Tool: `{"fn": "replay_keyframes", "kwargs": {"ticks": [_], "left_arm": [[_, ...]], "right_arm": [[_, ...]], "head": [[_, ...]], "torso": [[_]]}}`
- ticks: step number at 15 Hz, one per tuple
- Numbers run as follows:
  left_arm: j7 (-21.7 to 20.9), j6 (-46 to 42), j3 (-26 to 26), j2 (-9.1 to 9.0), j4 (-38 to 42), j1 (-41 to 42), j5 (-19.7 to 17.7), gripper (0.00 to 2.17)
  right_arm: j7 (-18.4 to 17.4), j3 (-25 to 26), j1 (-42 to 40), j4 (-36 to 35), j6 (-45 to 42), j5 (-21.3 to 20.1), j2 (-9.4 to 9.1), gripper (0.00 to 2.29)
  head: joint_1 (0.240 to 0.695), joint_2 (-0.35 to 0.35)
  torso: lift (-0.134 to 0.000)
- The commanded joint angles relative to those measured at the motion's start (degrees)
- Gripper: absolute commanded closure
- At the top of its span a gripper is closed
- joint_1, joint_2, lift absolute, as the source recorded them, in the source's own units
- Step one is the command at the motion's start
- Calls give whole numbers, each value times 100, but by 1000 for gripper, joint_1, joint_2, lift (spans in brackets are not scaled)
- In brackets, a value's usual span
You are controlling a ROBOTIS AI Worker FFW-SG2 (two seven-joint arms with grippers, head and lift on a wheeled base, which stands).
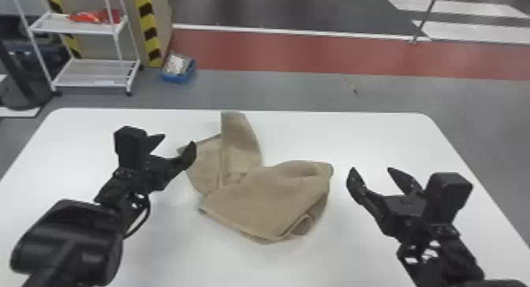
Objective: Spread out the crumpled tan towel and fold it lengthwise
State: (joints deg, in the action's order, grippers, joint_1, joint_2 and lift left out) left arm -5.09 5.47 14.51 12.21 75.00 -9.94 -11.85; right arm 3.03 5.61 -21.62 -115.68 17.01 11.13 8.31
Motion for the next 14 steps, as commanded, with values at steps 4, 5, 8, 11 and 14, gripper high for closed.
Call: {"fn": "replay_keyframes", "kwargs": {"ticks": [4,5,8,11,14], "left_arm": [[-71,117,78,-88,-302,-175,33,329],[-124,117,87,-105,-355,-201,33,329],[-124,134,87,-114,-363,-210,51,329],[-107,398,87,-114,-372,-245,86,397],[-107,416,96,-114,-460,-263,113,421]], "right_arm": [[4,-7,-44,-60,-35,12,4,215],[4,-16,-53,-78,-35,12,4,215],[13,-25,-62,-104,-52,21,4,215],[13,-25,-62,-113,-52,21,4,215],[13,-25,-62,-122,-87,38,4,215]], "head": [[695,-108],[695,-110],[695,-115],[695,-115],[695,-111]], "torso": [[-124],[-124],[-124],[-124],[-124]]}}
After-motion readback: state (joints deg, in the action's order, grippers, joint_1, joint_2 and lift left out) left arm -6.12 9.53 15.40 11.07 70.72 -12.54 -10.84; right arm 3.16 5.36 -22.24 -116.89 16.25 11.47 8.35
